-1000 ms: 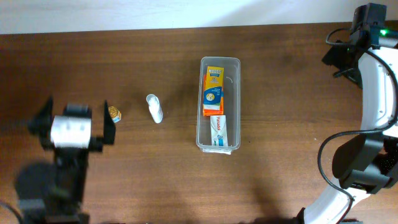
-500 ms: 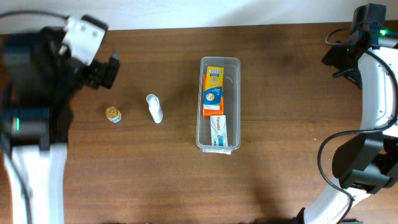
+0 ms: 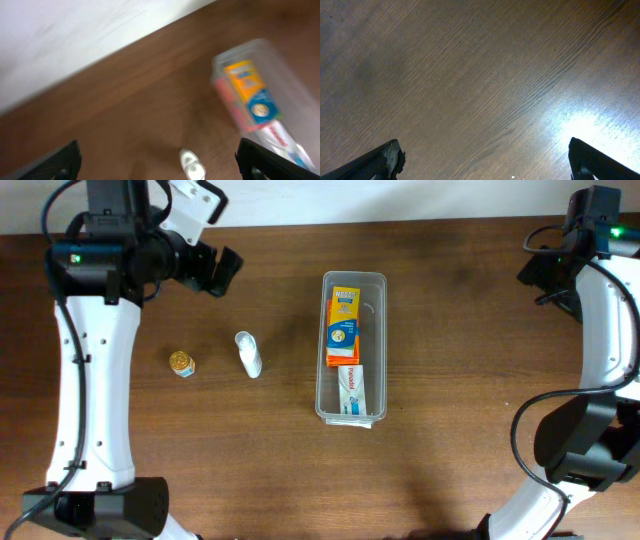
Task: Pack container
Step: 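Move the left gripper forward over the white lotion bottle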
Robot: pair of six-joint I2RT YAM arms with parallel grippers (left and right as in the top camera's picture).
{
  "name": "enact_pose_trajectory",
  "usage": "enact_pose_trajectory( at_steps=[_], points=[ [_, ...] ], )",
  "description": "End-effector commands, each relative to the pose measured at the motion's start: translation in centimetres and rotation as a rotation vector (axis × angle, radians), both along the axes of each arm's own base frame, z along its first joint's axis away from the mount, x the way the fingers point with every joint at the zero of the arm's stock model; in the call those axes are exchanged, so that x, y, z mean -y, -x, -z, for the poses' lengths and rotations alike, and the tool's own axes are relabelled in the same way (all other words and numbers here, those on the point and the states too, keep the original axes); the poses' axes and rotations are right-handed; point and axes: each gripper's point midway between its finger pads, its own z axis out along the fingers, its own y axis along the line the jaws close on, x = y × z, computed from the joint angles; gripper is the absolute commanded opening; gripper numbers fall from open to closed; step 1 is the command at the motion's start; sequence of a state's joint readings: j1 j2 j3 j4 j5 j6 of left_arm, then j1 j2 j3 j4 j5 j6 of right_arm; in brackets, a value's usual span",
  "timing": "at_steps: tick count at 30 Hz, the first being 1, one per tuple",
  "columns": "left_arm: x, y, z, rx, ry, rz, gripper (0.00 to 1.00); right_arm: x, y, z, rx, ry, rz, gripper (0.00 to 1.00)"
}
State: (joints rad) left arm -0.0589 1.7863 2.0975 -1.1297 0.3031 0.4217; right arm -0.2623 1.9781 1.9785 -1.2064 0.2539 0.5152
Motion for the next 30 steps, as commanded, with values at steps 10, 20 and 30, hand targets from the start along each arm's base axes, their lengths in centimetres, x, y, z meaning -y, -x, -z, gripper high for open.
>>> enact_pose_trajectory(
  at_steps=[10,20,30],
  points=[
    [6.7,1.3,6.3,-0.297,0.056,-0.17,0.99,0.5,0.2,0.5,-0.019,0.013,0.007,0.98],
    [2.1,2.0,10.2,-0.425,-0.034,-0.616,0.99,0.5,0.2,0.5,-0.019,0.013,0.007,0.98],
    [2.5,2.2,15.5,-0.585,-0.079,-0.65,0.99,0.5,0.2,0.5,-0.019,0.013,0.007,0.98]
  ],
)
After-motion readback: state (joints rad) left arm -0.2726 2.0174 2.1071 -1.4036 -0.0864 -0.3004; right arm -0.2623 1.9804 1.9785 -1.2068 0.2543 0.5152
